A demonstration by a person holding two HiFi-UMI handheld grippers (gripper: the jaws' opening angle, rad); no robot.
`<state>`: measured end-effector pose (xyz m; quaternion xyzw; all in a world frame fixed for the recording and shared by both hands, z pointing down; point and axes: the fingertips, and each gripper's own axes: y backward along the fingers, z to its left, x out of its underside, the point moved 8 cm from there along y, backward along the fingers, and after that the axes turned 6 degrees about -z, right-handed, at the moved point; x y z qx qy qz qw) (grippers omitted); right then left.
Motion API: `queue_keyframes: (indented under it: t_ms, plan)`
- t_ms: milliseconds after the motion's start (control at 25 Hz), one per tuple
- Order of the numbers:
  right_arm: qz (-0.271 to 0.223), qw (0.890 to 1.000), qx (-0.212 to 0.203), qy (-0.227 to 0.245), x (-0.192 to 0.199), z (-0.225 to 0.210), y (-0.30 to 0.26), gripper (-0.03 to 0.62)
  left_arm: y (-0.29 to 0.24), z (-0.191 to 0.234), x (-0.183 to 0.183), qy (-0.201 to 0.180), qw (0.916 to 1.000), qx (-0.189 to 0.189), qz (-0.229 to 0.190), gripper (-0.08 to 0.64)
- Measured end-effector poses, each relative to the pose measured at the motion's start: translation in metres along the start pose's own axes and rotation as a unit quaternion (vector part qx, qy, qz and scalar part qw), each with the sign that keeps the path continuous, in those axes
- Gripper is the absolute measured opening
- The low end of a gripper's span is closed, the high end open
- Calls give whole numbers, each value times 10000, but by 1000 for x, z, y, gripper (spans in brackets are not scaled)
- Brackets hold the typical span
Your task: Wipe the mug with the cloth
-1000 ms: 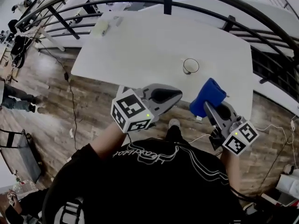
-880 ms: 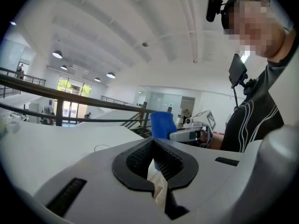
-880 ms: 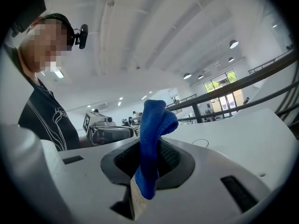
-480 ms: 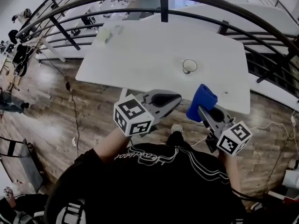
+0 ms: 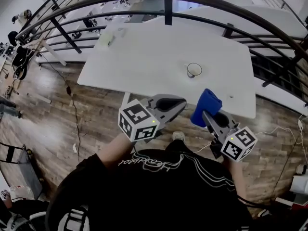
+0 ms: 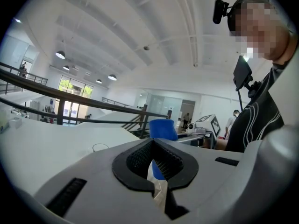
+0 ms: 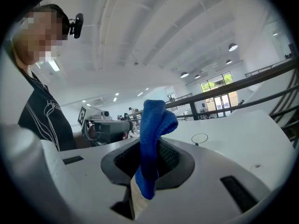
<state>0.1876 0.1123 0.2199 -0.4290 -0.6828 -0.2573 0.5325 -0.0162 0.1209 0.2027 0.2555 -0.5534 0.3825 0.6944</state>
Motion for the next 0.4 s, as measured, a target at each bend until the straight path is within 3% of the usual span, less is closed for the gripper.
queue_keyframes:
  t_ms: [400]
  plan:
    - [-109, 9998, -68, -137, -2, 1, 3, 61, -1, -7, -3, 10, 10000, 19, -33, 7]
